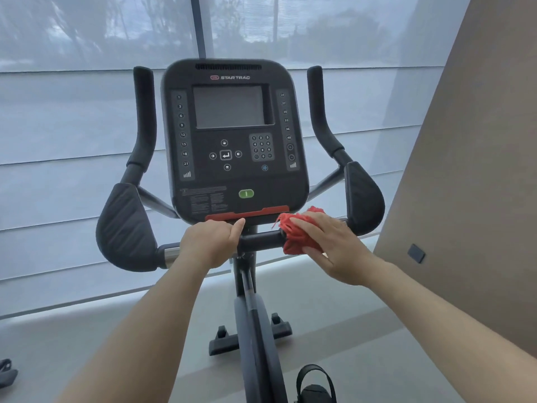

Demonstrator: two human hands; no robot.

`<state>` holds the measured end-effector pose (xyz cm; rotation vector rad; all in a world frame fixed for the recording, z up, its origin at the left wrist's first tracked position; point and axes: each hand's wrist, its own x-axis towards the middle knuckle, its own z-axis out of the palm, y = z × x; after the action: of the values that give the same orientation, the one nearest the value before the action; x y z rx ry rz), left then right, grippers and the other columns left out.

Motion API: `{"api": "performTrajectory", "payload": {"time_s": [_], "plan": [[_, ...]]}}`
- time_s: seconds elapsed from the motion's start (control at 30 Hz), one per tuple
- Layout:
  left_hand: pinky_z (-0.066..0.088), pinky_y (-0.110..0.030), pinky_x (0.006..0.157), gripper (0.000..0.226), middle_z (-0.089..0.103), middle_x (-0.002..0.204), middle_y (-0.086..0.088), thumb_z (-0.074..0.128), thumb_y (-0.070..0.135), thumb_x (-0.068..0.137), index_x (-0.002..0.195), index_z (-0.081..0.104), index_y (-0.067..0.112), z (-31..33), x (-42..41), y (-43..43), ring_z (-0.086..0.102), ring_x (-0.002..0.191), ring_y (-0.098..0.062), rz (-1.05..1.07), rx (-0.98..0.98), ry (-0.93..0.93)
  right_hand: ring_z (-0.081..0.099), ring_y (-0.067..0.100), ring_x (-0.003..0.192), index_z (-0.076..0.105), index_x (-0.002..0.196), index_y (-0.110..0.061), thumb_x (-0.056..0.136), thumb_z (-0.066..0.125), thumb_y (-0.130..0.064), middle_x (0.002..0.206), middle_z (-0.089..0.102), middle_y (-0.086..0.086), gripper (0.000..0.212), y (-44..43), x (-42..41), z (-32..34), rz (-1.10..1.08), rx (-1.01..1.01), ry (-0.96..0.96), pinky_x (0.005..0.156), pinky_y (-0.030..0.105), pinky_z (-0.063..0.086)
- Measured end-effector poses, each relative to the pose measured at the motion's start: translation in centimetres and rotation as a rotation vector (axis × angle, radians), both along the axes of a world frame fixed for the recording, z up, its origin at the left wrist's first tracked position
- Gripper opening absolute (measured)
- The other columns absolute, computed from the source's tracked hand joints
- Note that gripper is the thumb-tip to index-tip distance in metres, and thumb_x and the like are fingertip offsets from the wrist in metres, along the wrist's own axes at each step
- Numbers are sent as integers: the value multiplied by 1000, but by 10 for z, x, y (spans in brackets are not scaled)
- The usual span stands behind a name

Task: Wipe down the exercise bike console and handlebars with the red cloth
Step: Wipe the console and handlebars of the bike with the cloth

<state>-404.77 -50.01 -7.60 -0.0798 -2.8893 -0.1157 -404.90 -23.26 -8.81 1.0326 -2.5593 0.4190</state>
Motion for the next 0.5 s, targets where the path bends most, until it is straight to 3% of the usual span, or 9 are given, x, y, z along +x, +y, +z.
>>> {"api": "performTrajectory", "payload": {"time_s": [0.1, 0.27, 0.33, 0.5], "plan": [[26, -25, 46, 58, 49, 58, 8, 12, 45, 98, 56, 44, 21, 0, 0, -1, 45, 54, -10, 4, -22, 2, 38, 21, 128, 24, 145, -24, 88, 59, -33, 142, 38, 1, 67, 18, -2, 2, -8, 32, 20, 107, 30, 24], [25, -25, 46, 58, 48, 57, 9, 12, 46, 97, 56, 45, 21, -2, -1, -1, 43, 54, -9, -11, -39, 20, 38, 17, 131, 29, 143, -17, 82, 69, -31, 141, 43, 1, 74, 18, 4, -7, -85, -201, -43, 109, 17, 18], [26, -25, 46, 60, 50, 58, 9, 12, 47, 97, 58, 50, 21, -1, -3, -1, 45, 55, -8, -8, -37, 6, 39, 14, 130, 36, 139, -15, 82, 69, -31, 138, 46, 0, 67, 2, 9, -7, -47, -272, -63, 112, 26, 25], [27, -26, 46, 59, 51, 59, 7, 12, 47, 97, 60, 51, 22, -4, -5, -2, 48, 56, -11, 5, -72, 24, 39, 23, 129, 44, 134, -14, 85, 65, -32, 137, 46, 6, 57, -47, 17, -14, -54, -147, 64, 111, 41, 29]]}}
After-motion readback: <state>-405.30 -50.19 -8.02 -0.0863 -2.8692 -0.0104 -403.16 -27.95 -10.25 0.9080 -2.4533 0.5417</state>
